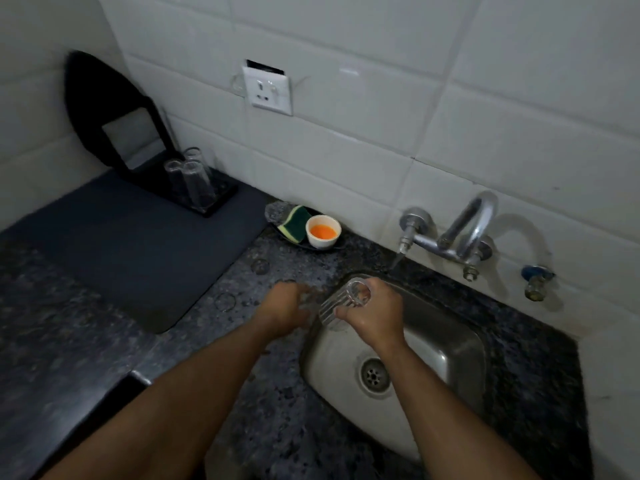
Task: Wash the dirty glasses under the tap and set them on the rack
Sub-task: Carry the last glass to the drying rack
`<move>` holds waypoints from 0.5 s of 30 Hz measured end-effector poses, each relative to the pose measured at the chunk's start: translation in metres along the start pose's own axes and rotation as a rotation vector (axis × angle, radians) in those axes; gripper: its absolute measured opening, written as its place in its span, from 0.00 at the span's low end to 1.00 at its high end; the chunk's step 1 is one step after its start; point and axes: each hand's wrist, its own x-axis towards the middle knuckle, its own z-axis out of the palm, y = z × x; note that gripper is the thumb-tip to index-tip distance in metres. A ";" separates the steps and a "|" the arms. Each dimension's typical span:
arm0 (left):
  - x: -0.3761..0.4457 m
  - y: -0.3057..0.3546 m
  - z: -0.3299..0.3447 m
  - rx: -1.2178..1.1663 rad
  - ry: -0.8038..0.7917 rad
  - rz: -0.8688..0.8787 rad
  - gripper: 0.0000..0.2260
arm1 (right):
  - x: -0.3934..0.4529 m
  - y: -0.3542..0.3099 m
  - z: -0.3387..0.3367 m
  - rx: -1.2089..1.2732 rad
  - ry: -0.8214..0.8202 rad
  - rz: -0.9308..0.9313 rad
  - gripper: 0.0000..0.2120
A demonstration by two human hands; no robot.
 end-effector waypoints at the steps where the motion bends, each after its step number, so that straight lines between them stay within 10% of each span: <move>1: -0.002 -0.006 -0.012 0.026 0.026 -0.025 0.19 | 0.001 -0.010 0.008 0.013 -0.008 -0.013 0.22; 15: 0.080 -0.174 -0.161 0.120 0.201 -0.313 0.18 | 0.115 -0.172 0.180 0.068 -0.074 -0.169 0.23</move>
